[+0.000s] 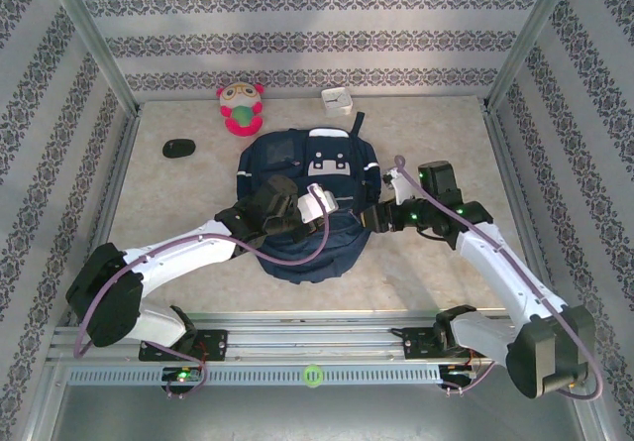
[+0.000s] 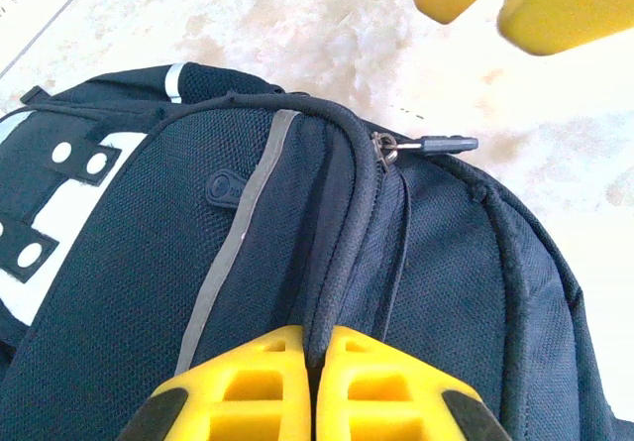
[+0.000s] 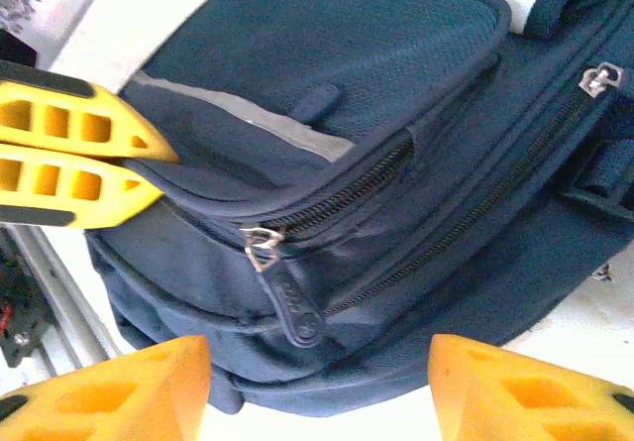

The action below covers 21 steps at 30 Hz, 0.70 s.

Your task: Pack books, pencil case, and school supplies into a backpack

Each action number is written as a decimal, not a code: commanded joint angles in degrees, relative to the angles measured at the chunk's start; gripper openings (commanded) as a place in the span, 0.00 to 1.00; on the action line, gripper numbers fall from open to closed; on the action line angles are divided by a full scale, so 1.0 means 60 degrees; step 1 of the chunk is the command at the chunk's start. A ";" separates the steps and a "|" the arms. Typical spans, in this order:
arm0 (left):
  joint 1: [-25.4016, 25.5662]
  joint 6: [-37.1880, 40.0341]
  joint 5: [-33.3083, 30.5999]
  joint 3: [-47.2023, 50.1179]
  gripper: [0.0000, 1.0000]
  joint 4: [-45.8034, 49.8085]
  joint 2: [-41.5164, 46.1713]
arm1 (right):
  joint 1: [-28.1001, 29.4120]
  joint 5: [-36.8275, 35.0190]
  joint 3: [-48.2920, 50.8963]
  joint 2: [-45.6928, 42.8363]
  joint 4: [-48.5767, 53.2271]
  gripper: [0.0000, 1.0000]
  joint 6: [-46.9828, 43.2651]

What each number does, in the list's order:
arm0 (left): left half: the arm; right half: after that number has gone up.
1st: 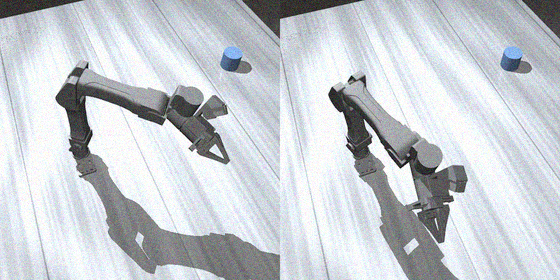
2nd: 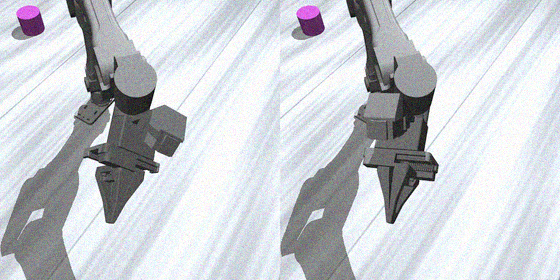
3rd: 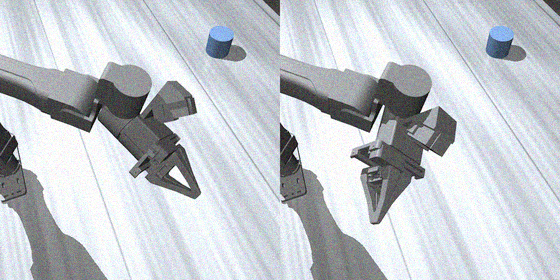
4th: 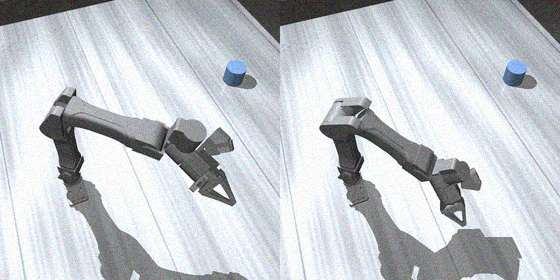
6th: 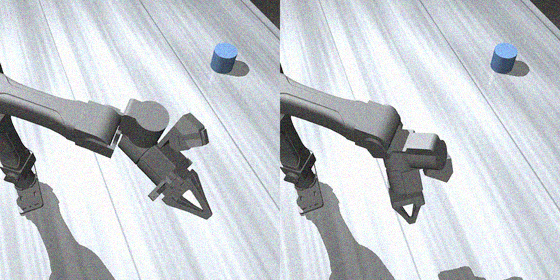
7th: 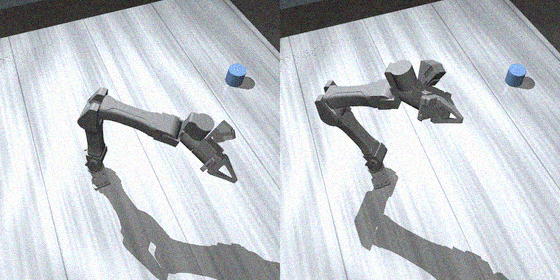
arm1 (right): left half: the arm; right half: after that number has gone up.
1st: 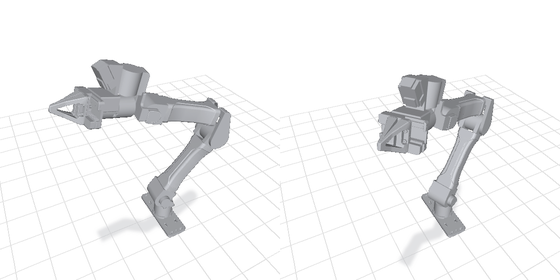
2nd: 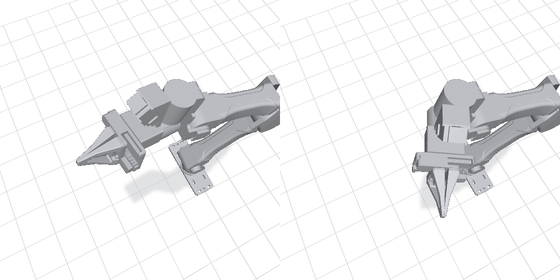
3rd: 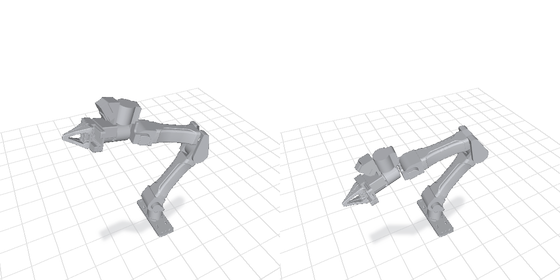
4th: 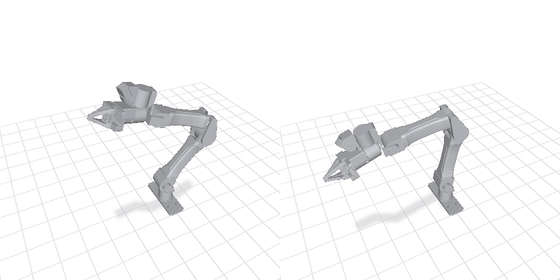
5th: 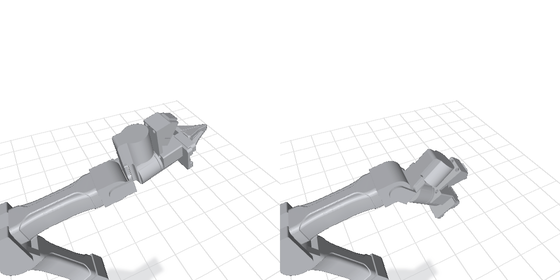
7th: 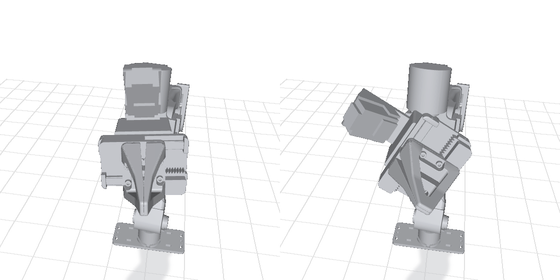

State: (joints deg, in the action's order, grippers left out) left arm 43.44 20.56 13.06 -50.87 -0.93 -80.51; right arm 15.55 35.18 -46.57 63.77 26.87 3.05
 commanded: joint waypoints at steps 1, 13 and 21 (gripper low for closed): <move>0.0070 -0.0317 0.0259 -0.0036 0.00 -0.0867 0.0346 | 0.0066 0.0061 -0.0380 0.0540 -0.0066 0.61 -0.0436; 0.0069 -0.0393 0.0373 -0.0206 0.00 -0.1002 0.0214 | 0.1525 -0.1805 -0.1056 0.1676 0.0409 0.50 -0.1086; 0.0069 -0.0614 -0.0032 -0.0449 0.00 -0.0970 0.0050 | 0.1606 -0.1835 -0.1010 0.0993 0.0518 0.01 -0.0271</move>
State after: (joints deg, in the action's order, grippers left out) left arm 43.44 19.73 13.28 -50.89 -1.37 -80.53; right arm 24.67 24.71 -51.92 72.23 28.73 -1.02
